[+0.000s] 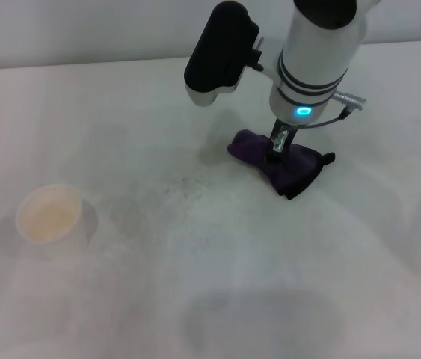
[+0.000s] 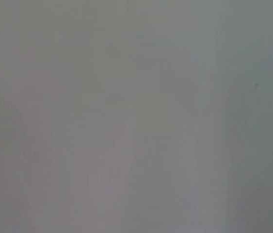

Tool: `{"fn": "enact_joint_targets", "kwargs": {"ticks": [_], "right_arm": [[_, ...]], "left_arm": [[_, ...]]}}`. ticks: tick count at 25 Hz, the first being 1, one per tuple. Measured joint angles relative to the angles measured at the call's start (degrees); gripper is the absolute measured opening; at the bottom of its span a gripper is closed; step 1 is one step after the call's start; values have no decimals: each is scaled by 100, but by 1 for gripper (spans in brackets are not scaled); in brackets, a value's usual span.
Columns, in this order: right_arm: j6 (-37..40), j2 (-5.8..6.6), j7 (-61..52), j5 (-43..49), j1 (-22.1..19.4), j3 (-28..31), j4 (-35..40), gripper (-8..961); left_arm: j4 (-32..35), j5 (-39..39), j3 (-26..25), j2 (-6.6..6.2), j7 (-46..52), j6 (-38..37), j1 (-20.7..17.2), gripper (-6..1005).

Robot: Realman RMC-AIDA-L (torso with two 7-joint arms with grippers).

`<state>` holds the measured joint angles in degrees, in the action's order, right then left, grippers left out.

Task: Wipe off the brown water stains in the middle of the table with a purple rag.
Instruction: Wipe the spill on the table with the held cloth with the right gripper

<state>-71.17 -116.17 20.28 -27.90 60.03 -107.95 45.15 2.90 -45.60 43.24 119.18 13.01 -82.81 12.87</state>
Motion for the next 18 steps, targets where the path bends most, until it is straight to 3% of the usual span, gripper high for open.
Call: {"fn": "enact_joint_targets", "kwargs": {"ticks": [4, 10, 18], "right_arm": [[42, 1, 50, -436, -4, -318, -7, 89], [3, -2, 498, -1833, -24, -951, 162, 90], [-509, 0, 611, -2209, -476, -974, 1305, 96]], "left_arm": [[2, 0, 14, -1, 0, 3, 12, 893], [2, 0, 26, 0, -1, 3, 21, 892], [2, -2, 3, 0, 0, 2, 12, 892]]}}
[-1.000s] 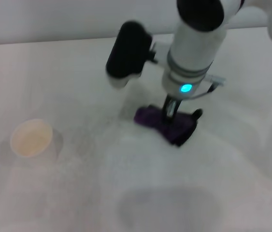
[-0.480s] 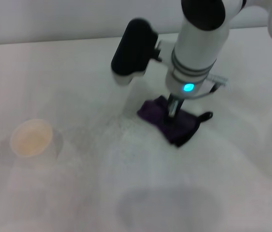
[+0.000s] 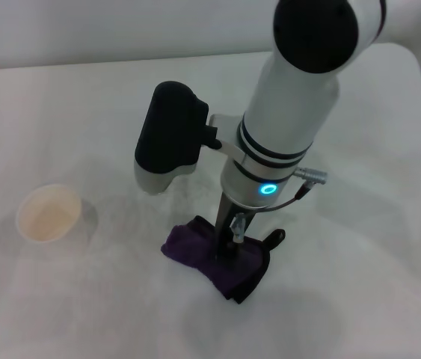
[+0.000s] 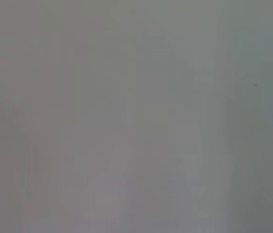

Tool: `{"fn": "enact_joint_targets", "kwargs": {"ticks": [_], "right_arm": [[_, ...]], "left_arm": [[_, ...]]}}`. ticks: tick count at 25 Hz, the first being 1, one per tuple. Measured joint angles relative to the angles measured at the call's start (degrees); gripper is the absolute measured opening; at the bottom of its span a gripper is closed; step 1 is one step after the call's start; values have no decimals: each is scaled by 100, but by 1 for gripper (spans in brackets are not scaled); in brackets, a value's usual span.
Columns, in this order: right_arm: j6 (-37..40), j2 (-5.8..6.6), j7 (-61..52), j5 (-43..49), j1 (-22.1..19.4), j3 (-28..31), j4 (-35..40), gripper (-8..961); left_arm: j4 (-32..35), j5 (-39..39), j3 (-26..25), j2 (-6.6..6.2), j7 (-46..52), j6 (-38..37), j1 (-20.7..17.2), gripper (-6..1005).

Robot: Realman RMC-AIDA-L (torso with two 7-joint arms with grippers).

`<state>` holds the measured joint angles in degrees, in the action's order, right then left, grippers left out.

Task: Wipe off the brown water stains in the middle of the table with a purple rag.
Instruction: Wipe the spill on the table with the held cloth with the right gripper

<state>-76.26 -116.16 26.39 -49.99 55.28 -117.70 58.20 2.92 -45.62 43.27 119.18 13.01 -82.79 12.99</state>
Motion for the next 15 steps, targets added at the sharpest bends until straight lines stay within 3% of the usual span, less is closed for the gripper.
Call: {"fn": "enact_joint_targets", "kwargs": {"ticks": [3, 5, 15], "right_arm": [[-90, 24, -95, 327, -147, 170, 113, 103], [-184, 35, -192, 1055, -388, 691, 118, 108], [-698, 84, 74, 2665, -963, 2463, 118, 134]], "left_arm": [[9, 0, -1, -3, 0, -1, 2, 892], [27, 0, -3, -8, 0, -1, 3, 892], [44, 0, -3, -25, 0, 77, 45, 892]]}}
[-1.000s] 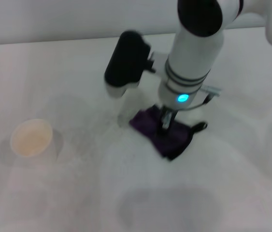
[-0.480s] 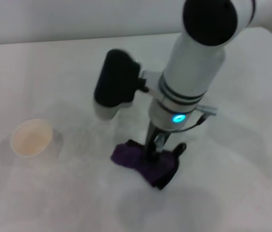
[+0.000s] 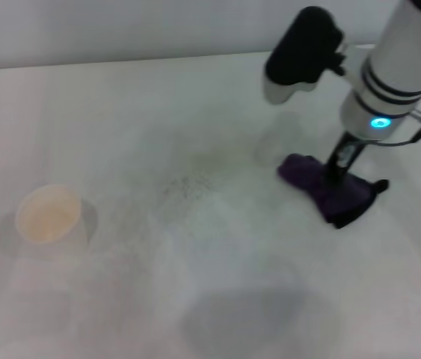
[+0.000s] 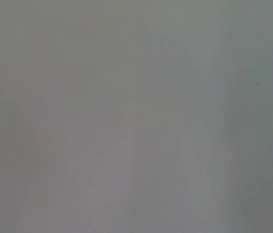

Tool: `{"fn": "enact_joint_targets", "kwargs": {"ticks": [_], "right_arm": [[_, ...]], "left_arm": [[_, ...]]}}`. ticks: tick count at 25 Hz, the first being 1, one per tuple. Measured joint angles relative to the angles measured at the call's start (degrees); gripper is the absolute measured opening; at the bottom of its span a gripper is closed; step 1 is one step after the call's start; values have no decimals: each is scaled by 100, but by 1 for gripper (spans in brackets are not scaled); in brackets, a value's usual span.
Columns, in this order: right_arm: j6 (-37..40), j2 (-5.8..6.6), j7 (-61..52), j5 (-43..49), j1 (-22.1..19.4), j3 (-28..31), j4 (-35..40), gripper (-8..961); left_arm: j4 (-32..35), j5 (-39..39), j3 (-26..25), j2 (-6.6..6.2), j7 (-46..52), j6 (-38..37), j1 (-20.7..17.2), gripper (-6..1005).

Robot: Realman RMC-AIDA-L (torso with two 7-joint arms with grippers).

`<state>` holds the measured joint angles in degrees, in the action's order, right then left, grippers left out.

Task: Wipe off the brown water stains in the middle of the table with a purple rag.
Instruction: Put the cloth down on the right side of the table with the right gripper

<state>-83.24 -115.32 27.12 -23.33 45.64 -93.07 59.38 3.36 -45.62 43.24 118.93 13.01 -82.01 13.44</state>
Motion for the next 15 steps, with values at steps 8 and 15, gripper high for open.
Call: {"fn": "enact_joint_targets", "kwargs": {"ticks": [8, 15], "right_arm": [[27, 14, 135, 460, -274, 522, -150, 154], [257, -18, -20, 822, -426, 534, -230, 172]], "left_arm": [[15, 0, 0, -2, -6, 121, 81, 893], [20, 0, 12, -2, -17, 126, 132, 893]]}}
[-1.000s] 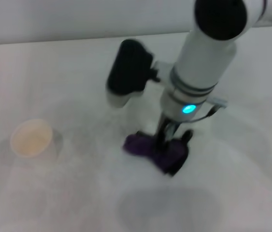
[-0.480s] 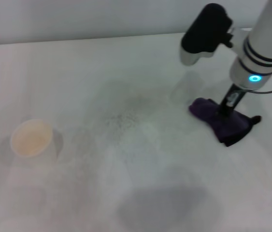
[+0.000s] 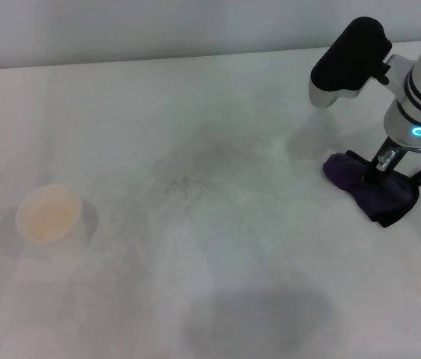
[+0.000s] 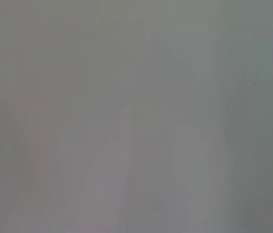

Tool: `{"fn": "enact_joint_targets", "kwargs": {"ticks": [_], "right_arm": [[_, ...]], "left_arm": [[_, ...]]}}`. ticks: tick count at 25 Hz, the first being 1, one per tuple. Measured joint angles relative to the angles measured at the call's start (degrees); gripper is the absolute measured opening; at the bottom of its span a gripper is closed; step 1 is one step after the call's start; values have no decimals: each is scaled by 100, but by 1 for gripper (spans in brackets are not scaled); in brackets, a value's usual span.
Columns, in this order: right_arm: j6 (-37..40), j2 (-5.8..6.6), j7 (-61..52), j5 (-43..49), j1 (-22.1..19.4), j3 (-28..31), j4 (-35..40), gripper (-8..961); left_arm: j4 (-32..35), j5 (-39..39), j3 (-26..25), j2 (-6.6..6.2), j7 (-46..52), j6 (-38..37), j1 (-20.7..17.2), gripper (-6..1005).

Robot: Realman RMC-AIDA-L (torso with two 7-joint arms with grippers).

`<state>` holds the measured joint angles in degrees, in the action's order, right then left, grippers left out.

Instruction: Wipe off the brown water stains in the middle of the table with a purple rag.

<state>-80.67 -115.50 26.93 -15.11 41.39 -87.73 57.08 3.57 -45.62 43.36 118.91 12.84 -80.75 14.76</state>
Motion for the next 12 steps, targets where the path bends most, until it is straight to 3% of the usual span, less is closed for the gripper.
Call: {"fn": "enact_joint_targets", "kwargs": {"ticks": [8, 10, 12], "right_arm": [[17, 17, 87, -112, -223, 282, 386, 192], [28, 20, 195, -114, -342, 432, 600, 403], [75, 13, 425, -155, -460, 756, 804, 404]], "left_arm": [[5, -8, 15, 0, -1, 0, 30, 892], [4, -8, 15, 0, -1, 0, 30, 893], [1, -6, 15, 0, 0, 1, 29, 893]]}}
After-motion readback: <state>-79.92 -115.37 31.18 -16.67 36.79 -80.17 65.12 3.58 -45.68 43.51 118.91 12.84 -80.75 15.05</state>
